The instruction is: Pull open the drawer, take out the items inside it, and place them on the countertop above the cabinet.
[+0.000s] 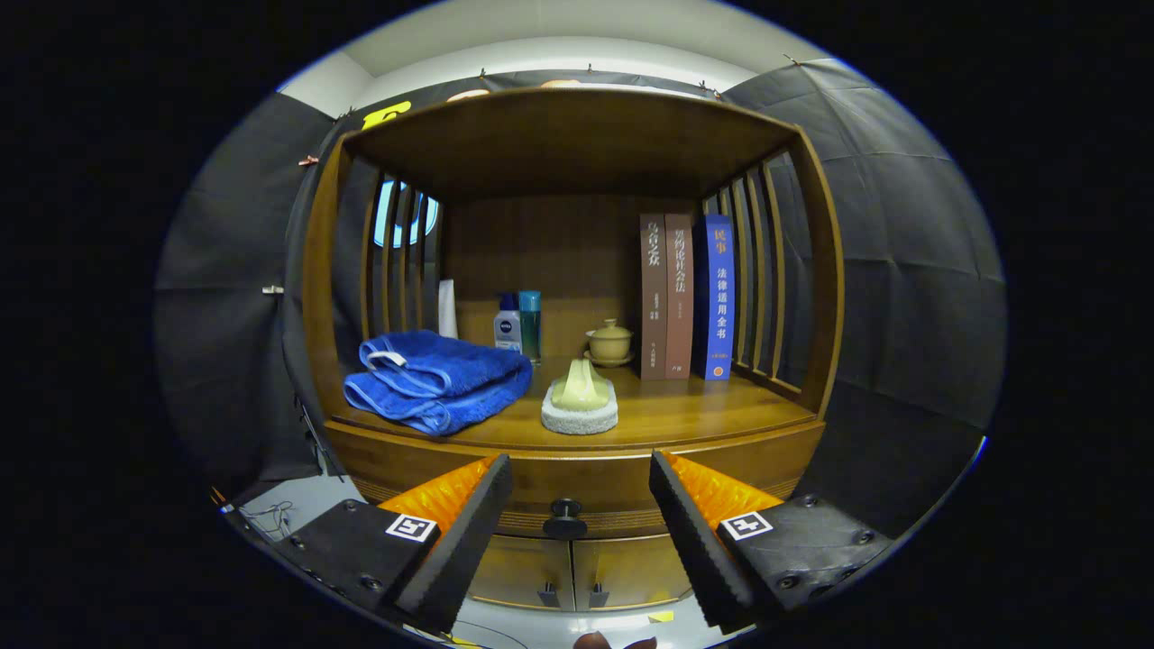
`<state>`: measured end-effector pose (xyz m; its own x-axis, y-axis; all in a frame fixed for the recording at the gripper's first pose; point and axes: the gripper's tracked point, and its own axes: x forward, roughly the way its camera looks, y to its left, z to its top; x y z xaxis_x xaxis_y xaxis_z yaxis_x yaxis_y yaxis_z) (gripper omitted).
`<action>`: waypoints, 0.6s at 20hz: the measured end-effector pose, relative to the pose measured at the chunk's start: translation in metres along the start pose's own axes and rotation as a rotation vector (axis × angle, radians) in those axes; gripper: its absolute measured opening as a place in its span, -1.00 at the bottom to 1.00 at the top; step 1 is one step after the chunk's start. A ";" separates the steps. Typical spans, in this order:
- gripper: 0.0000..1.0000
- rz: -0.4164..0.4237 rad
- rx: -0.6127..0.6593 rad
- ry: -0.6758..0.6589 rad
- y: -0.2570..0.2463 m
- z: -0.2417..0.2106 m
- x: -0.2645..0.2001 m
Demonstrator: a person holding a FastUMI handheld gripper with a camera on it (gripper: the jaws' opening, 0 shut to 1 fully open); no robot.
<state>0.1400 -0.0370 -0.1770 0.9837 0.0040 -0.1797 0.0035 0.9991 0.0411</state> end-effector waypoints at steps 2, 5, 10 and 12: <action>0.97 0.005 0.012 -0.005 0.002 0.023 -0.016; 0.97 0.016 0.014 -0.004 0.003 0.052 -0.045; 0.97 0.034 0.010 -0.050 0.011 0.097 -0.095; 0.97 0.043 0.015 -0.046 0.014 0.108 -0.117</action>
<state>0.0445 -0.0284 -0.0495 0.9902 0.0451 -0.1324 -0.0370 0.9974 0.0626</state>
